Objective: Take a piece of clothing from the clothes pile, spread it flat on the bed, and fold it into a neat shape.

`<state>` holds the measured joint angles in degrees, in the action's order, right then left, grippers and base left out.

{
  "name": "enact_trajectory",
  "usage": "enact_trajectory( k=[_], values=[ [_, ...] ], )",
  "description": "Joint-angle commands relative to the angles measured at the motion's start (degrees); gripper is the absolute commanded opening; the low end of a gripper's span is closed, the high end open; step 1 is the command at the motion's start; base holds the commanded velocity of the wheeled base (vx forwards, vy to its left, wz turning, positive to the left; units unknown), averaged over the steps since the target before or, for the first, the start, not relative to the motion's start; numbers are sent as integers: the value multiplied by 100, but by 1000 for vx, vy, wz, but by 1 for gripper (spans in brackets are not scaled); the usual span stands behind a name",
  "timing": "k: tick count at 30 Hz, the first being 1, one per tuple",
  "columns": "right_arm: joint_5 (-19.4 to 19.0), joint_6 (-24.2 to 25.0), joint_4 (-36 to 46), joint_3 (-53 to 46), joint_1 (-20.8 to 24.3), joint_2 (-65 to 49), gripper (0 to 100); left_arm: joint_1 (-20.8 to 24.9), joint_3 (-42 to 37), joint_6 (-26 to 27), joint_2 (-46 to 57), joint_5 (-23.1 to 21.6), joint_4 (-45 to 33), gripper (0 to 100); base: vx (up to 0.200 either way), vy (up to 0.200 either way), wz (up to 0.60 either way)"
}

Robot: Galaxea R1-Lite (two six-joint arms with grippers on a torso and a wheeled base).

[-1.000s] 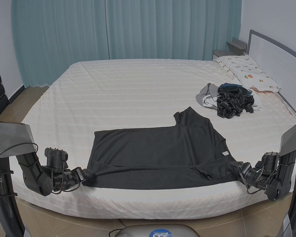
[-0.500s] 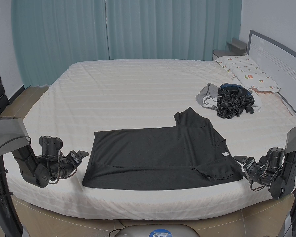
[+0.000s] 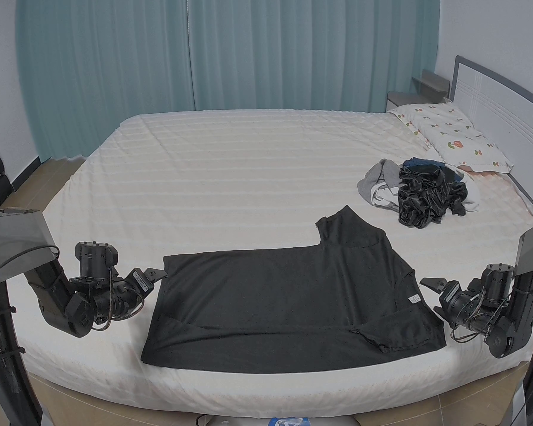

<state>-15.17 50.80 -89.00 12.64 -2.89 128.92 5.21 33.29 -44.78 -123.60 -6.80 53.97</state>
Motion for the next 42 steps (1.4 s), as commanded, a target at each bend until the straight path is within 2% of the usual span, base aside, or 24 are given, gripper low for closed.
enact_trajectory(
  k=[1, 3, 4, 5, 8, 10, 13, 19, 21, 25, 42],
  values=[
    [-4, 0, -47, -34, 16, 11, 100, 200, -262, 285, 38, -120, 35, 100, 0, 0, 0],
    [-4, 0, -47, -42, 43, 20, 100, 209, -367, 663, 47, -410, 35, 100, 0, 0, 0],
    [-4, 0, -47, -42, 43, 20, 100, 209, -367, 663, 47, -410, 35, 100, 0, 0, 0],
    [-4, 0, -47, -51, 60, 37, 100, 209, -420, 909, 47, -638, 26, 100, 0, 0, 0],
    [-4, 0, -47, -69, 69, 81, 100, 183, -429, 1050, 38, -867, 35, 100, 0, 0, 0],
    [-13, 0, -47, -69, 69, 116, 100, 130, -420, 1199, 20, -1359, 35, 100, 0, 0, 0],
    [-13, 0, -47, -78, 69, 134, 100, -2, -341, 1604, -24, -1666, 35, 100, 0, 0, 0],
    [-13, 0, -47, -69, 69, 151, 100, 7, -236, 1806, -270, -1763, 105, 100, 0, 0, 0],
    [-22, 0, -47, -60, 78, 151, 100, -11, -244, 1902, -472, -1948, 457, 100, 0, 0, 0],
    [-22, 0, -47, -69, 122, 160, 100, 24, -350, 1938, -709, -1992, 861, 100, 0, 0, 0],
    [-22, 0, -47, -69, 131, 222, 100, 33, -517, 2184, -885, -2000, 896, 100, 0, 0, 0]
  ],
)
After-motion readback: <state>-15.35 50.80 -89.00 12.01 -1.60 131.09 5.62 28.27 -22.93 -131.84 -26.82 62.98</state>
